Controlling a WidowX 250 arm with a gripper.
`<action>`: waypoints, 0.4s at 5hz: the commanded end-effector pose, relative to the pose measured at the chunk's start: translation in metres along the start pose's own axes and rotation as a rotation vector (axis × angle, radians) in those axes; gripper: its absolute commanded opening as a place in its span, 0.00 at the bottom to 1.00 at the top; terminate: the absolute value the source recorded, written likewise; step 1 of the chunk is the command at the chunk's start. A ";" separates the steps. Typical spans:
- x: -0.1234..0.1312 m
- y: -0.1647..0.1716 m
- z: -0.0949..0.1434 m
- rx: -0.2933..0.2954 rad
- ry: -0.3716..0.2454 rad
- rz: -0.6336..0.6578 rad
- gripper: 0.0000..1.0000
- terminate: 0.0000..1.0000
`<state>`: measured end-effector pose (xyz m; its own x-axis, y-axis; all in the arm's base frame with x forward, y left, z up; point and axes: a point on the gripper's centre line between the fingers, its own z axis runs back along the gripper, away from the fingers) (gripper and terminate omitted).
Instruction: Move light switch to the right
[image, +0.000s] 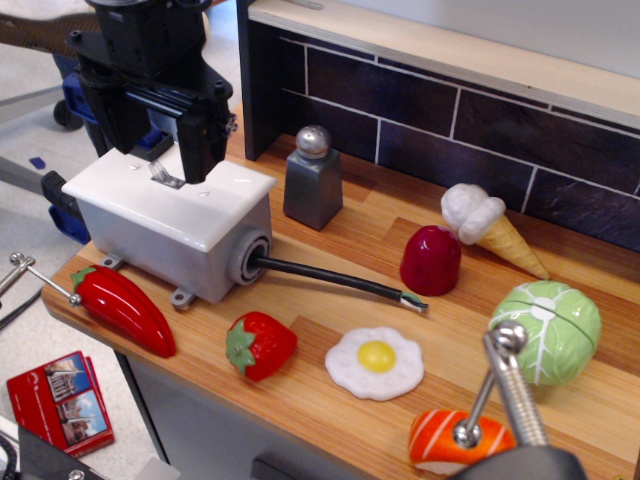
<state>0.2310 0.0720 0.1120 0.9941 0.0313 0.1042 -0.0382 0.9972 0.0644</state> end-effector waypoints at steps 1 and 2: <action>0.014 0.039 -0.016 0.042 -0.059 0.006 1.00 0.00; 0.010 0.041 -0.029 0.052 -0.054 -0.004 1.00 0.00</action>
<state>0.2408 0.1101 0.0752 0.9903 0.0359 0.1342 -0.0491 0.9941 0.0963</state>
